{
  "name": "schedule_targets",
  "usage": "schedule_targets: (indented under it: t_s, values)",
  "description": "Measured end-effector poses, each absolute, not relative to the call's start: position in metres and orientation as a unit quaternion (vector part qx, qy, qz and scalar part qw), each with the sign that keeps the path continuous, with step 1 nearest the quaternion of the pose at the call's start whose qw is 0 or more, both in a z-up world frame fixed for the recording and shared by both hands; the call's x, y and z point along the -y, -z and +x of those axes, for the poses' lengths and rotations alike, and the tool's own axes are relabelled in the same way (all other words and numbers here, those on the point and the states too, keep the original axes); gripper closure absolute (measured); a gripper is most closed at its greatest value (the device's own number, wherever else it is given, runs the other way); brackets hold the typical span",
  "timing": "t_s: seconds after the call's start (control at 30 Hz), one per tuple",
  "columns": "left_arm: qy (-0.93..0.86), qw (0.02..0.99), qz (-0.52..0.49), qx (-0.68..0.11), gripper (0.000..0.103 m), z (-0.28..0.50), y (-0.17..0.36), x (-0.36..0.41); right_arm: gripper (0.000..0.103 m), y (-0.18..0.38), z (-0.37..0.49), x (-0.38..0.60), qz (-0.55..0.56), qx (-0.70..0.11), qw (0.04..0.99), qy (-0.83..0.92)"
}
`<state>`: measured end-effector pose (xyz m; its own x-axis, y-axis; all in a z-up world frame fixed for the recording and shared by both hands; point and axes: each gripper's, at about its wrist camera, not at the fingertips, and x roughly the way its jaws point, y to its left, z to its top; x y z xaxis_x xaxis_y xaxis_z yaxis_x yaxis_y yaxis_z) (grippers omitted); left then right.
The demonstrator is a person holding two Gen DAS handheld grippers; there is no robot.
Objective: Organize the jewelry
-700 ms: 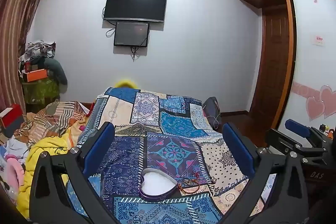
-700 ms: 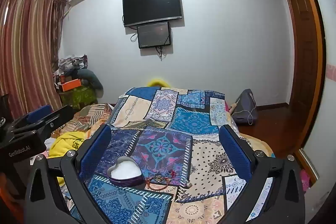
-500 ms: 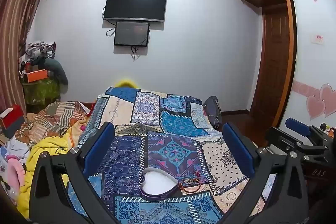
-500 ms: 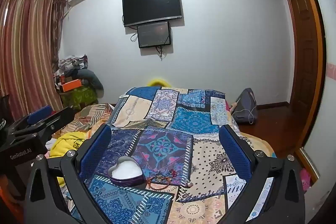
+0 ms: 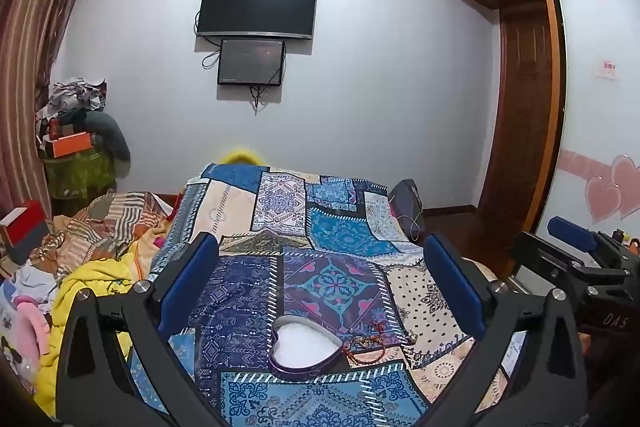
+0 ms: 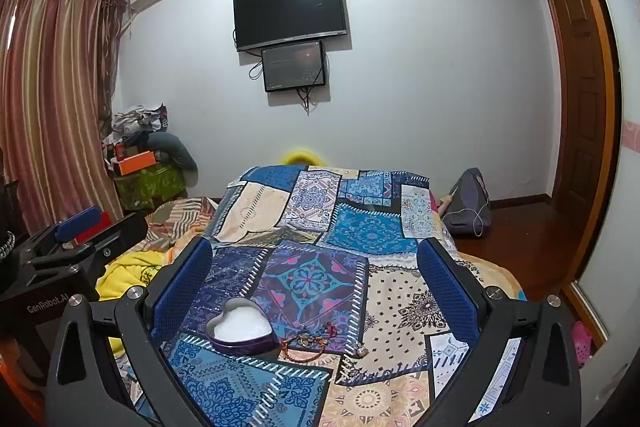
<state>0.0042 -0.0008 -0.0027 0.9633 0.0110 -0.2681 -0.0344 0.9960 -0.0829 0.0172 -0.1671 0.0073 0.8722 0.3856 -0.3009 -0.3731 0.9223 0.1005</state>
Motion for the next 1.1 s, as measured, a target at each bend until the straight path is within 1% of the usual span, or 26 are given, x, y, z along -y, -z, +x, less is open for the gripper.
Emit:
schedule_targets:
  t_s: [1.1]
  values:
    - [-0.012, 0.99, -0.04, -0.134, 0.0, 0.0018, 0.0088, 0.0031, 0.001, -0.0081, 0.0191, 0.1672, 0.021, -0.161, 0.967, -0.196]
